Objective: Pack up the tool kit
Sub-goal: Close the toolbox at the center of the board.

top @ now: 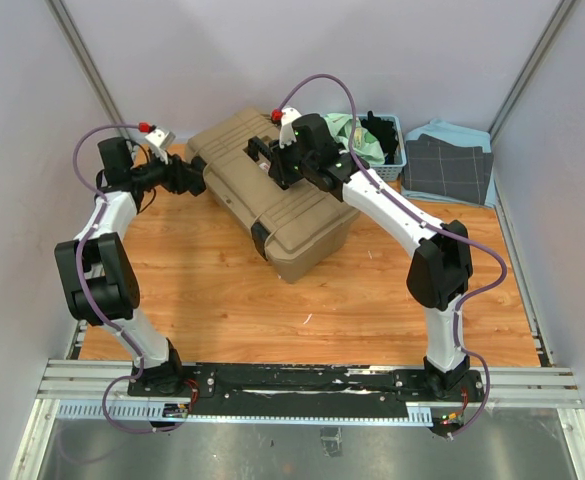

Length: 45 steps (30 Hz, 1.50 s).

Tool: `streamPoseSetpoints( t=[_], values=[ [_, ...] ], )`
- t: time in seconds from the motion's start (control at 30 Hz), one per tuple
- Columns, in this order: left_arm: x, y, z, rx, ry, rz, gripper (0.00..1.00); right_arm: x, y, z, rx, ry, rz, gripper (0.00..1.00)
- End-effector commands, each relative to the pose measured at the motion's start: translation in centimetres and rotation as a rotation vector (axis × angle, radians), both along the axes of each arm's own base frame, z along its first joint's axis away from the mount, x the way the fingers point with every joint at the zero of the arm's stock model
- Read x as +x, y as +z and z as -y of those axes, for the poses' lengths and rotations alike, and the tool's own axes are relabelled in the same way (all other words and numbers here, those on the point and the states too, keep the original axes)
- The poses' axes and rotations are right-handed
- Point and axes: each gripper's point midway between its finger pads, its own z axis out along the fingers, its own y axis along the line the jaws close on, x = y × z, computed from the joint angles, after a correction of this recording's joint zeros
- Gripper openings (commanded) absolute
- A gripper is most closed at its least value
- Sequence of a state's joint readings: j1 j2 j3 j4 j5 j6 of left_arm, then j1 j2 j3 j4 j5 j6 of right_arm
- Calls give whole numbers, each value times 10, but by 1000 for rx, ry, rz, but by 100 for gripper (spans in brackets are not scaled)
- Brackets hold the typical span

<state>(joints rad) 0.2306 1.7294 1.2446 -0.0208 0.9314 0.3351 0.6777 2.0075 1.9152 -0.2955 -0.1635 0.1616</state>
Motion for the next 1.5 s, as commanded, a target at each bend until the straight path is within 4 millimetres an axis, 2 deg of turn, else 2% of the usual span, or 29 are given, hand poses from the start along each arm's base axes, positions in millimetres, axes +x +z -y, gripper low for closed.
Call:
streamPoseSetpoints(
  t=[0.0, 0.6, 1.03, 1.13, 1.23, 1.37, 1.47],
  values=[
    [-59, -123, 38, -18, -31, -464, 0, -31, -13, -19, 16, 116, -78, 1],
    [-61, -151, 33, 23, -23, -496, 0, -30, -17, -21, 16, 114, -88, 1],
    [-41, -142, 31, -7, -8, -468, 0, -28, -17, -21, 6, 117, -84, 1],
    [-37, -133, 23, -57, 28, -455, 0, -27, -17, -21, 3, 116, -85, 1],
    [-33, -112, -1, -112, 107, -408, 0, -27, -16, -20, 2, 115, -81, 1],
    [-34, -64, -26, -90, 144, -300, 0, -27, -18, -16, -3, 112, -86, 1],
    [-38, -25, -34, -45, 140, -217, 0, -28, -20, -16, -4, 114, -90, 1]
  ],
)
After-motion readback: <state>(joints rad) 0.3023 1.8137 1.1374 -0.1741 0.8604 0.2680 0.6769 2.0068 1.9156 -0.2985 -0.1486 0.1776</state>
